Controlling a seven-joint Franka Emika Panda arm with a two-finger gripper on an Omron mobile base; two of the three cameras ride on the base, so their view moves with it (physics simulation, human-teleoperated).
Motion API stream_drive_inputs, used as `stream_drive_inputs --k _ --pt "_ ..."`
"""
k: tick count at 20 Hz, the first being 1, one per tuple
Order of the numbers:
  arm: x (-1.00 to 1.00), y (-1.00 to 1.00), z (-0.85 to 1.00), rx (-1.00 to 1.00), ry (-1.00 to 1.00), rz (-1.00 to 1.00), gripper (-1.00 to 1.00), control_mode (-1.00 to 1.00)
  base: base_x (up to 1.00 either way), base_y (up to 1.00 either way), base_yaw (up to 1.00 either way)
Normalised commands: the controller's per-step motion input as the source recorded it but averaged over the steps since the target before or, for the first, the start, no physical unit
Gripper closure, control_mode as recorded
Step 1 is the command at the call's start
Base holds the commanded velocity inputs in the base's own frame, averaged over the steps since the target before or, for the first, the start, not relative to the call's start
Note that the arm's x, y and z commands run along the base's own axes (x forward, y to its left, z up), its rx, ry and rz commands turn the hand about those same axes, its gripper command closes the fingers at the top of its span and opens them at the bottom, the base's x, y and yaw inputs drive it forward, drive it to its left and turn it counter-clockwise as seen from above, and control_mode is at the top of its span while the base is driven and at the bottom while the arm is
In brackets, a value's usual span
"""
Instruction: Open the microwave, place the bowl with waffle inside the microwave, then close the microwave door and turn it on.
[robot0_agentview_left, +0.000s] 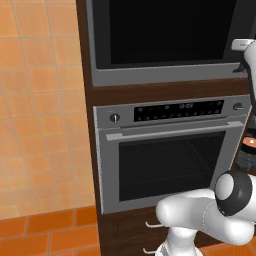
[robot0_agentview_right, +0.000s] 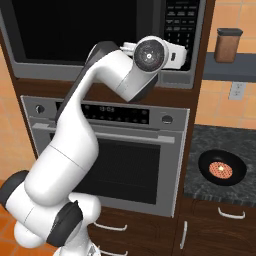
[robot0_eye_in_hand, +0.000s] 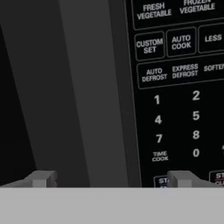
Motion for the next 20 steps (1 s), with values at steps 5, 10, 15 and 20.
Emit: stream_drive_inputs --k 5,10,15,20 --pt "0.00 0.00 0.00 0.00 0.00 0.00 1.00 -1.00 0.00 0.00 0.00" --pt "0.00 0.00 0.00 0.00 0.00 0.00 1.00 -1.00 0.00 0.00 0.00" --pt "-0.81 0.00 0.00 0.00 -0.03 0.00 1.00 -1.00 0.00 0.00 0.00" --pt "-1.00 0.01 0.00 0.00 -0.01 0.00 1.00 -1.00 0.00 0.00 0.00"
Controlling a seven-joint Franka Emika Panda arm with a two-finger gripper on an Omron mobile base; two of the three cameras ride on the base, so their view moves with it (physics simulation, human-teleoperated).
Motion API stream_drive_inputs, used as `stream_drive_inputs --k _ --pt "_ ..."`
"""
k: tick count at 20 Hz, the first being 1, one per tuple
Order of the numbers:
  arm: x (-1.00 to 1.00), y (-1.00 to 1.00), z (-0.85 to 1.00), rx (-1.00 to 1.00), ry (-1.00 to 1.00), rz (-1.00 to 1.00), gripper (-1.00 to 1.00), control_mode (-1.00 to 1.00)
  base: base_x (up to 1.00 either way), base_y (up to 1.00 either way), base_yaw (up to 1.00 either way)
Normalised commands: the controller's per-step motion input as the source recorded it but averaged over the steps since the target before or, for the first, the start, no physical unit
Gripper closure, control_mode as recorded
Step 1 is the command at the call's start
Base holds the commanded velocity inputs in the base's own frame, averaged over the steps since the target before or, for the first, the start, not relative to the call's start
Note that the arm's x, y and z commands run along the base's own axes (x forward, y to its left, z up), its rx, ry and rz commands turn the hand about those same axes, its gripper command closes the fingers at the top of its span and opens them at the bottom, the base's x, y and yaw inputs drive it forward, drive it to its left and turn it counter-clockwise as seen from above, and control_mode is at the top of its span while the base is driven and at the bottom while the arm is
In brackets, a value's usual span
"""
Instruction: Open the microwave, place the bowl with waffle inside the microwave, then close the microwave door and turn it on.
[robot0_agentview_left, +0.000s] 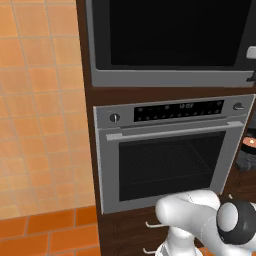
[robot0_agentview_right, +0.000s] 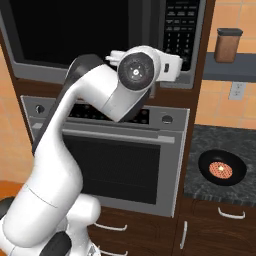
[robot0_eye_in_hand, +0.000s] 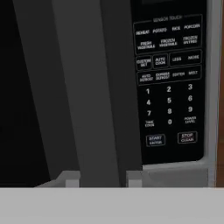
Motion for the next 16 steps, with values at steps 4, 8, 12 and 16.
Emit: stream_drive_inputs --k 4,8,12,16 --pt "-1.00 0.19 0.00 -0.04 -0.06 0.00 1.00 -1.00 0.00 0.00 0.00" --pt "-1.00 0.36 0.00 -0.06 -0.06 0.00 1.00 -1.00 0.00 0.00 0.00" --pt "-1.00 0.33 0.00 -0.04 -0.02 0.00 1.00 -1.00 0.00 0.00 0.00" --pt "-1.00 0.34 0.00 -0.03 0.00 0.00 1.00 -1.00 0.00 0.00 0.00"
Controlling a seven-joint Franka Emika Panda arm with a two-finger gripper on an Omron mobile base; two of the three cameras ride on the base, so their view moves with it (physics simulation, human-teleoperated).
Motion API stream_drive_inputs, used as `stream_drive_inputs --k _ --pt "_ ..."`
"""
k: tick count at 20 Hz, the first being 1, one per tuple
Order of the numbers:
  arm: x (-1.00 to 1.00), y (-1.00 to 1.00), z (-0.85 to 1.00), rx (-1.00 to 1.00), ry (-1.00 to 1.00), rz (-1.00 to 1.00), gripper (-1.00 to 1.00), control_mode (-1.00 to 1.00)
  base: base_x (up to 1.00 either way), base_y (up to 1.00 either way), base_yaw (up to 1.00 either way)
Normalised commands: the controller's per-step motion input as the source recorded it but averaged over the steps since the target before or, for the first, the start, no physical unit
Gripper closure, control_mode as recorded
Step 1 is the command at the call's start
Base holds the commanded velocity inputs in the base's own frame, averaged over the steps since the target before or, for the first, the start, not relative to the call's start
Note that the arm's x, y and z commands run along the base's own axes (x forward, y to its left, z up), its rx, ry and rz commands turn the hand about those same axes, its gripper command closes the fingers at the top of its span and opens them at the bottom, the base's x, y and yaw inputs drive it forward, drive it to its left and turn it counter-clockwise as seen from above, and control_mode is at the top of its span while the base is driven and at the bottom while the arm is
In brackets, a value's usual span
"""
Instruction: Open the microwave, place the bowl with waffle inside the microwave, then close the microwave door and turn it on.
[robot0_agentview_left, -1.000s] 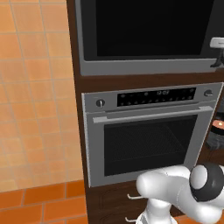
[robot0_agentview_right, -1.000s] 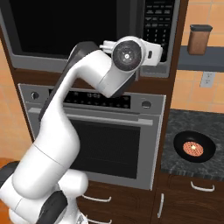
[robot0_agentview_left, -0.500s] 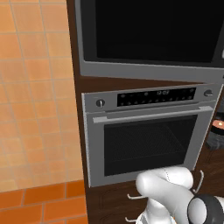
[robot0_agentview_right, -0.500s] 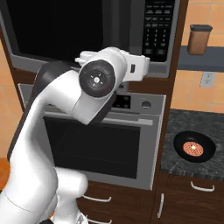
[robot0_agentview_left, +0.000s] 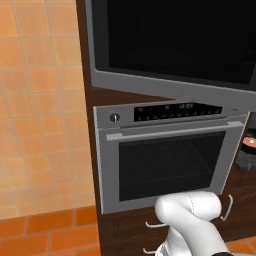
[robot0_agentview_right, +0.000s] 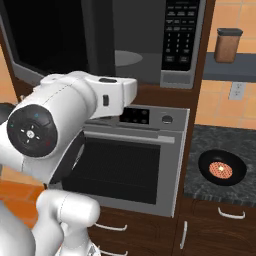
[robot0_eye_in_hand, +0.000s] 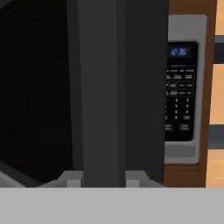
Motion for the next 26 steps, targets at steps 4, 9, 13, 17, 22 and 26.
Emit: stream_drive_inputs --k 4,9,13,17,22,26 --pt "-1.00 0.34 0.00 0.00 0.00 0.00 1.00 -1.00 0.00 0.00 0.00" --pt "-0.82 0.38 0.00 0.00 0.00 0.00 1.00 -1.00 0.00 0.00 0.00" --pt "-0.08 0.01 0.00 0.00 0.00 0.00 1.00 -1.00 0.00 0.00 0.00" --pt "0.00 0.00 0.00 0.00 0.00 0.00 -1.00 -1.00 0.00 0.00 0.00" --pt "0.00 0.00 0.00 0.00 0.00 0.00 -1.00 -1.00 0.00 0.00 0.00" --pt "-0.49 -0.34 0.00 0.02 0.00 0.13 -1.00 -1.00 0.00 0.00 0.00"
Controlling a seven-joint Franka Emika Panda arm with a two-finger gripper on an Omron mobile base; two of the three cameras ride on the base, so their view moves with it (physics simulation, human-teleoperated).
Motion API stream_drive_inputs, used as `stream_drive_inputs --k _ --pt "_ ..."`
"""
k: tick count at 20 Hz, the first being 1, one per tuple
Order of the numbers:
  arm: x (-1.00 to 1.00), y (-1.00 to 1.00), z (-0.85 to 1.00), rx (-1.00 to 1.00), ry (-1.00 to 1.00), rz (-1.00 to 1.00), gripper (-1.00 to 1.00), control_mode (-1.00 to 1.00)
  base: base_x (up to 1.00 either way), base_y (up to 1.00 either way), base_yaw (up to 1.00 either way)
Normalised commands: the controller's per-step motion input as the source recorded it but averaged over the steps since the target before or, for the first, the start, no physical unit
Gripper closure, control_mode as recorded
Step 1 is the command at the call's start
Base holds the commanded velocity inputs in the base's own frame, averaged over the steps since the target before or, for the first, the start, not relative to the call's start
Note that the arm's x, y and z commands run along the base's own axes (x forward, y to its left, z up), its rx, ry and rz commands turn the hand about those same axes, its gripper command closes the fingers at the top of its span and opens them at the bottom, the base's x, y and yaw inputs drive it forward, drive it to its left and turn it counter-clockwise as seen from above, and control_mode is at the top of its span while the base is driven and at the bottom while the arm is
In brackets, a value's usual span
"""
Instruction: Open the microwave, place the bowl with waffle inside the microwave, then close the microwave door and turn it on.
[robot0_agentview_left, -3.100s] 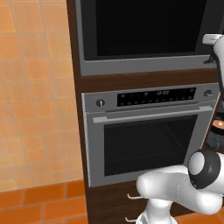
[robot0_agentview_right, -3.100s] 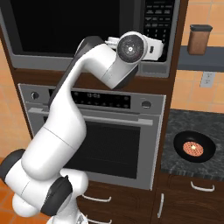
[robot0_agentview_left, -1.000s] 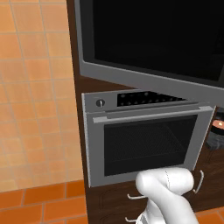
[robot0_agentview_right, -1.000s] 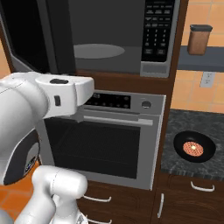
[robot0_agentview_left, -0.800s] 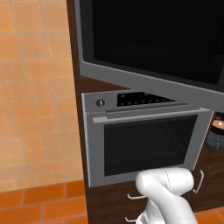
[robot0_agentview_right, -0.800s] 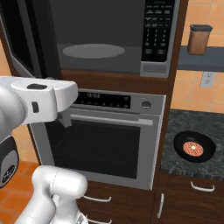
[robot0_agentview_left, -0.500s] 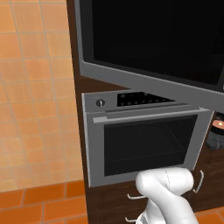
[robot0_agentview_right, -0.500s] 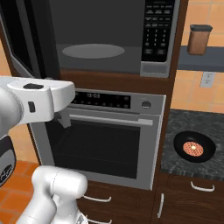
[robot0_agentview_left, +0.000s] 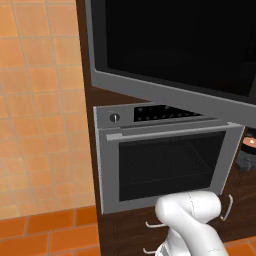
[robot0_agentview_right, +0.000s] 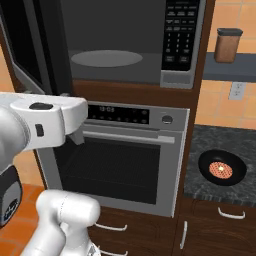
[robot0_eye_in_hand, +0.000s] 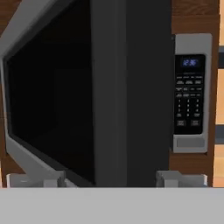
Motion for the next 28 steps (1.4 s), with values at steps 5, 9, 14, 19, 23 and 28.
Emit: stream_drive_inputs --k 5,9,14,19,23,28 --pt "-0.76 -0.98 0.00 0.09 0.00 0.22 -1.00 -1.00 0.00 0.00 0.00" --pt "0.17 -0.82 0.00 0.15 0.00 0.41 -1.00 -1.00 0.00 0.00 0.00" --pt "0.79 -0.16 -0.01 0.13 0.05 0.46 -1.00 -1.00 0.00 0.00 0.00" --pt "0.74 0.14 -0.14 0.06 -0.01 0.43 -1.00 -1.00 0.00 0.00 0.00" --pt "0.39 0.17 -0.31 0.01 -0.12 0.41 -1.00 -1.00 0.00 0.00 0.00" --pt "0.21 0.19 -0.20 0.00 -0.09 0.16 -1.00 -1.00 0.00 0.00 0.00"
